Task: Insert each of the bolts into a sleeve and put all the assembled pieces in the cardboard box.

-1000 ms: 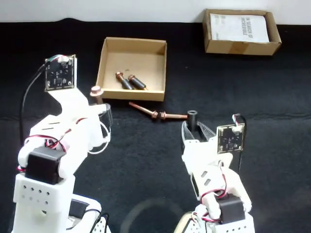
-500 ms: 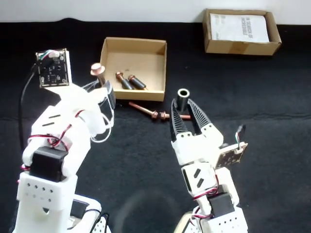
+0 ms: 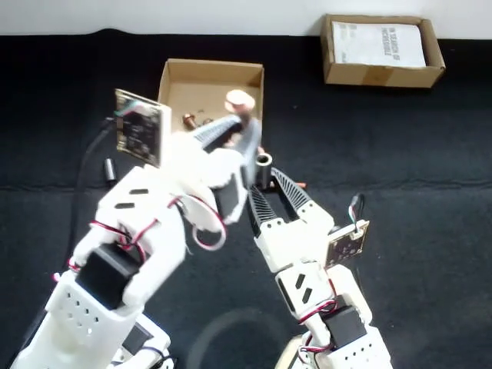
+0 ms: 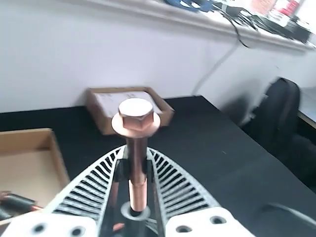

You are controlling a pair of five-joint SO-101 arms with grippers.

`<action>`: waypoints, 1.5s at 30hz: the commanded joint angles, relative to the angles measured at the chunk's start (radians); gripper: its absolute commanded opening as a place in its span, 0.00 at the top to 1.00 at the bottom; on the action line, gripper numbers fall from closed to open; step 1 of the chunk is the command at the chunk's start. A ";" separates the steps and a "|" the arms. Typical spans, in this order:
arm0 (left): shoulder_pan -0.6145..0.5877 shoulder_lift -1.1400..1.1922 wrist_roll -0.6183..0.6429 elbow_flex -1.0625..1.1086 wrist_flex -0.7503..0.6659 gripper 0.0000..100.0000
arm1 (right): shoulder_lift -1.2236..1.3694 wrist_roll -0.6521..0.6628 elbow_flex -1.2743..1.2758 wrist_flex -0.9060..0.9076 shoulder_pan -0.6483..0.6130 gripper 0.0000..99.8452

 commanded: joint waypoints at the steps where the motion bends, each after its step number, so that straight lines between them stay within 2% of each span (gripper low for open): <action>1: 0.058 -0.016 -0.006 -0.048 -0.023 0.99 | 0.002 0.006 0.136 0.004 -0.007 0.99; 7: 0.048 -0.016 -0.014 0.012 -0.023 0.99 | 0.001 0.006 0.136 0.004 -0.005 0.99; 9: 0.025 -0.016 -0.057 0.033 -0.028 0.99 | 0.001 0.006 0.134 0.004 -0.004 0.99; 15: -0.093 -0.015 -0.167 0.193 -0.324 0.99 | -0.001 0.006 0.134 0.004 -0.004 0.99; 17: -0.096 -0.015 -0.192 0.211 -0.367 0.99 | -0.001 0.006 0.134 0.004 -0.004 0.99; 27: -0.051 -0.024 -0.189 0.194 -0.361 0.99 | 0.001 0.006 0.134 0.005 -0.004 0.99; 30: -0.036 -0.025 -0.175 0.140 -0.258 0.99 | 0.001 0.006 0.134 0.005 -0.004 0.99; 33: -0.018 -0.024 -0.106 0.047 -0.126 0.99 | 0.001 0.006 0.134 0.005 -0.004 0.99; 35: -0.018 -0.022 -0.092 0.016 -0.092 0.99 | 0.001 0.006 0.134 0.005 -0.004 0.99; 45: -0.018 -0.022 -0.089 0.019 -0.089 0.99 | 0.001 0.006 0.134 0.005 -0.004 0.99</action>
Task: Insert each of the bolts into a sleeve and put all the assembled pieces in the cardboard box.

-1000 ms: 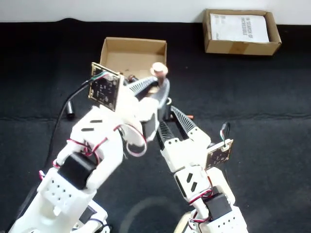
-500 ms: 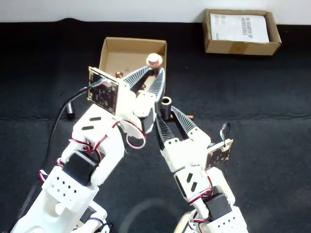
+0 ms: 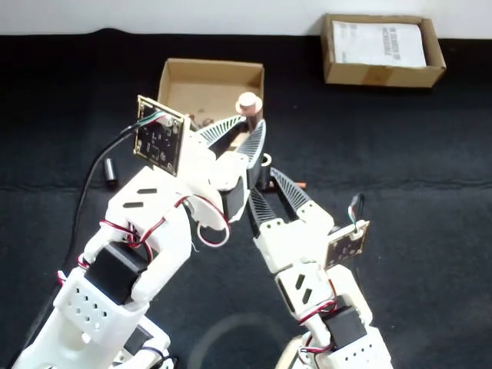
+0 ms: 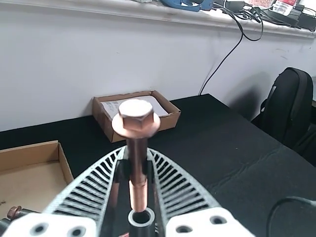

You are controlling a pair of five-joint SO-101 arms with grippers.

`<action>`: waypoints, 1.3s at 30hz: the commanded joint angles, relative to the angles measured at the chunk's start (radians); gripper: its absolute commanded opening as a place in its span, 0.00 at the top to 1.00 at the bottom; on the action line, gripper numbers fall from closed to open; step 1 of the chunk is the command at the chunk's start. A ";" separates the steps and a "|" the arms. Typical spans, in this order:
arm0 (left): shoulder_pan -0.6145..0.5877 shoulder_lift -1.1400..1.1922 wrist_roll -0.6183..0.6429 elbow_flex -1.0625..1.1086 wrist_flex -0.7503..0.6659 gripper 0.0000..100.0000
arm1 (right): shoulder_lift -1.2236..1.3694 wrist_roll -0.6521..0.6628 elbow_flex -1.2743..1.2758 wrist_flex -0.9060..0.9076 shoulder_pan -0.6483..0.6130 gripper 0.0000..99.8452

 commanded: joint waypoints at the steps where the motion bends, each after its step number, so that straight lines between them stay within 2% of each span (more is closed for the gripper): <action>1: 0.008 -0.019 0.012 -0.047 0.005 0.99 | 0.001 0.006 0.134 0.005 -0.002 0.99; 6: 0.012 -0.018 0.046 -0.035 0.006 0.99 | 0.001 0.006 0.134 0.005 -0.001 0.99; 33: 0.007 -0.019 0.044 0.133 0.032 0.99 | -0.008 0.008 0.133 0.005 0.030 0.99; 39: 0.013 -0.018 0.043 0.131 0.110 0.99 | -0.008 0.008 0.133 0.005 0.030 0.99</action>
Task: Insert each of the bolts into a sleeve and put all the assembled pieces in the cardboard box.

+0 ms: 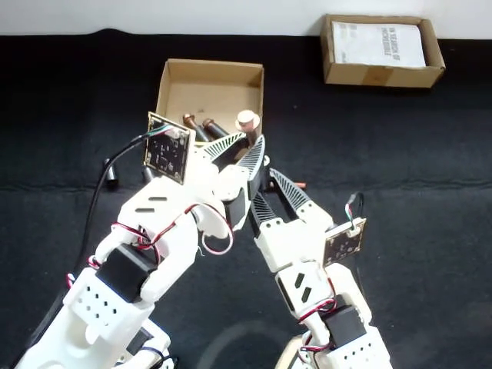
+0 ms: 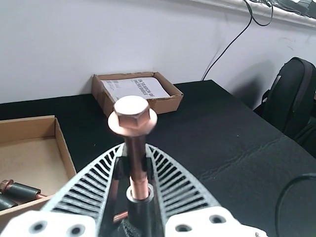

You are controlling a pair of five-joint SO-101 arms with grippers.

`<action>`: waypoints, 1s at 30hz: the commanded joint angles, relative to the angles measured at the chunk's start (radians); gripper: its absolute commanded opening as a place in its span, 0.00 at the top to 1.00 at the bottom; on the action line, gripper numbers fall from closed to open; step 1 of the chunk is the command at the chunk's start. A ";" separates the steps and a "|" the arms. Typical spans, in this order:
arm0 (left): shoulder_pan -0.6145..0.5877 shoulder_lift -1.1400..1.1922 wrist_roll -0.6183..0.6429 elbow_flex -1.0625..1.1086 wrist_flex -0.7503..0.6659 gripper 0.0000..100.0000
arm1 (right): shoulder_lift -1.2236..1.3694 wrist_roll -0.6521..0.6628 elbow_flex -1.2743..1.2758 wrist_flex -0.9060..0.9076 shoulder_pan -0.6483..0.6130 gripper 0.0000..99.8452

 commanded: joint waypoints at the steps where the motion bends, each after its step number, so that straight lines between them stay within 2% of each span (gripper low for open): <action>1: 0.013 -0.001 0.003 -0.002 0.044 0.99 | -0.010 0.006 0.133 -0.004 0.015 0.99; 7: 0.062 0.001 0.000 -0.001 0.048 0.99 | -0.010 0.009 0.133 0.024 0.012 0.99; 11: 0.113 0.059 -0.063 -0.012 0.044 0.99 | -0.010 0.009 0.133 0.030 0.012 0.99; 20: 0.091 0.134 -0.064 -0.067 0.049 0.99 | -0.010 0.009 0.133 0.031 0.012 0.99; 26: 0.015 0.122 -0.063 -0.076 0.133 0.99 | -0.010 0.009 0.133 0.031 0.015 0.99; 30: 0.013 0.022 -0.063 -0.088 0.242 0.97 | -0.010 0.009 0.133 0.030 0.016 0.99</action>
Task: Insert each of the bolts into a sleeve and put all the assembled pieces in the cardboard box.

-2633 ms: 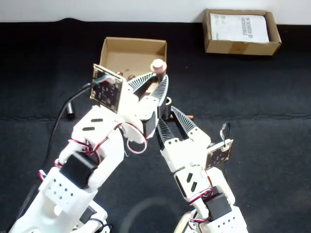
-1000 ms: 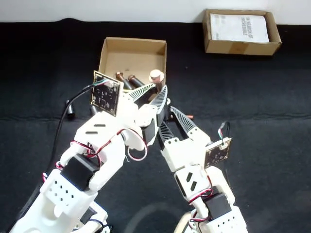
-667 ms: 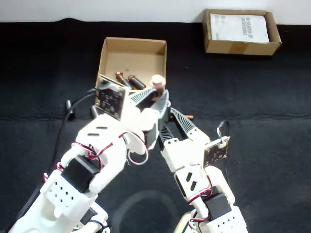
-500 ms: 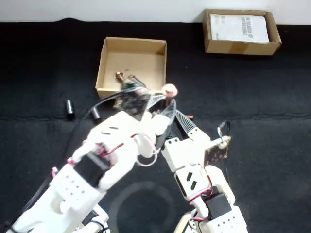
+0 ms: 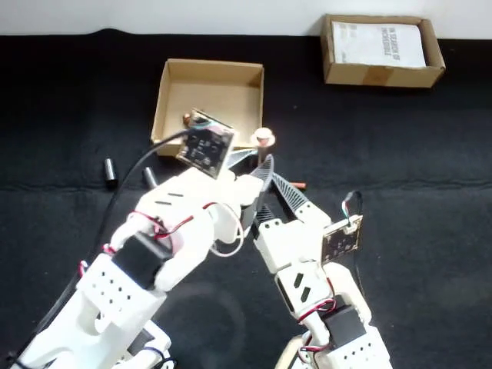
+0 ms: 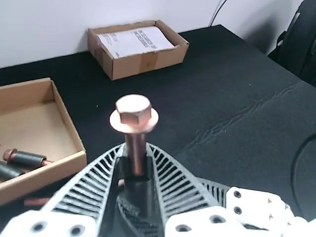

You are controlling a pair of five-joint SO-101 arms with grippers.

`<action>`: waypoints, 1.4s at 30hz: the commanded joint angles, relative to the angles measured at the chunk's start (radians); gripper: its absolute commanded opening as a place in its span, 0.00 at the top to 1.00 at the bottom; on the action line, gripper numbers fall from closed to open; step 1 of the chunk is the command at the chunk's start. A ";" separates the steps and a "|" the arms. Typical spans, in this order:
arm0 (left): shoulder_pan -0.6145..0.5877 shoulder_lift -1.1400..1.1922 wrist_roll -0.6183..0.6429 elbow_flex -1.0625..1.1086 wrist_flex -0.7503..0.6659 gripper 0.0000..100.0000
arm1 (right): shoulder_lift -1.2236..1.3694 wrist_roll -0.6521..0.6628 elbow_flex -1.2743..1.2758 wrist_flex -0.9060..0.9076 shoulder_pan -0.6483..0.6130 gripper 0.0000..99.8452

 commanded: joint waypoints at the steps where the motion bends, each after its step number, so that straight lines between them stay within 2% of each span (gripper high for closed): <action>1: -0.002 -0.094 -0.005 -0.028 0.100 0.95 | -0.012 0.008 0.133 -0.008 0.019 0.99; 6: 0.035 -0.237 0.064 -0.031 0.344 0.83 | -0.012 0.009 0.133 -0.012 0.019 0.99; 9: 0.035 -0.294 0.071 -0.030 0.476 0.82 | -0.012 0.009 0.133 -0.012 0.021 0.99; 14: 0.024 -0.367 0.074 -0.031 0.585 0.82 | -0.012 0.009 0.133 -0.012 0.027 0.99; 16: -0.007 -0.420 0.074 -0.031 0.628 0.82 | -0.012 0.009 0.128 -0.012 0.047 0.99; 20: -0.150 -0.564 0.072 -0.022 0.703 0.82 | -0.002 0.008 0.065 0.019 0.088 0.99; 25: -0.369 -0.713 0.071 -0.021 0.727 0.82 | 0.004 0.008 -0.183 0.231 0.097 0.99; 29: -0.501 -0.823 0.071 0.030 0.721 0.82 | 0.120 0.057 -0.374 0.384 0.097 0.99; 32: -0.576 -0.901 0.071 0.094 0.721 0.82 | 0.262 0.069 -0.558 0.489 0.102 0.99; 37: -0.705 -0.894 0.072 0.154 0.720 0.82 | 0.522 0.068 -0.855 0.621 0.102 0.99; 42: -0.766 -0.894 0.066 0.251 0.669 0.82 | 0.739 0.069 -1.063 0.700 0.102 0.99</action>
